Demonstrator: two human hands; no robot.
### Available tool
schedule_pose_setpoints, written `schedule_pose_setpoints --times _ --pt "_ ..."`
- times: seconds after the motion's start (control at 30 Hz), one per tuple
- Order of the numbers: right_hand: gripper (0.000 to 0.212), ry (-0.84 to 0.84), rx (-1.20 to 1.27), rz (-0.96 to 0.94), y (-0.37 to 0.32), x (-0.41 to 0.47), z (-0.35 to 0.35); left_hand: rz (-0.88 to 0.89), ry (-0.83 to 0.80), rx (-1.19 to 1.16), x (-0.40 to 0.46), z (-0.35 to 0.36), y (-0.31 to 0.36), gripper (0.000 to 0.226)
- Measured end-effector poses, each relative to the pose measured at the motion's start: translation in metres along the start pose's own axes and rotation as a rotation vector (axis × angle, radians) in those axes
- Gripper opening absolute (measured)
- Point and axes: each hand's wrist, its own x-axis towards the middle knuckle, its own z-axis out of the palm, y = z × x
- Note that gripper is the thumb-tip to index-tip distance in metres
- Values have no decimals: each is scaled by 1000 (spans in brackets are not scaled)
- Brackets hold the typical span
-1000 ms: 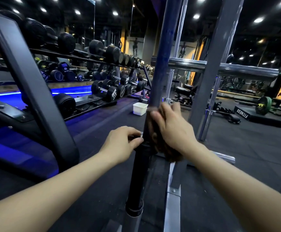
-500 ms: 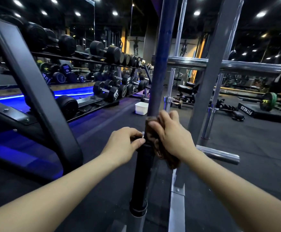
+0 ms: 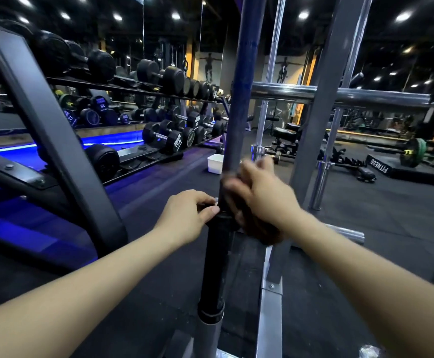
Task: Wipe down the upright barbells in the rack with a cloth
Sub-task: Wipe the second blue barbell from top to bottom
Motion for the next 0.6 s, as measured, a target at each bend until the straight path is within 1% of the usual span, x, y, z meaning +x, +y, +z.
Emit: schedule_pose_setpoints --times 0.03,0.1,0.2,0.27,0.3,0.37,0.47,0.5,0.53,0.6 --pt "39 -61 -89 -6 5 -7 6 -12 0 4 -1 -1 1 24" --pt "44 -96 -131 10 9 -16 14 -31 -4 9 -2 -1 4 24" --pt "45 -97 -65 50 5 -18 11 -54 -14 13 -3 -4 8 23" --pt "40 -84 70 109 8 -23 8 -60 -20 6 -4 -4 9 23" --pt "34 -39 147 146 11 -26 4 -58 -21 6 -4 -4 9 23" --pt "22 125 250 219 15 -26 -7 -54 -22 1 -4 -4 9 23" --pt "17 412 252 260 6 -8 -22 -48 -19 -19 -4 -2 9 22" --pt "19 469 265 252 -2 -1 -23 -45 -18 -23 -4 -2 9 22" --pt "20 472 307 228 -10 4 -20 -40 -15 -31 -5 -1 9 21" --pt "22 346 512 135 -22 3 -8 -44 -14 -53 -5 0 8 17"
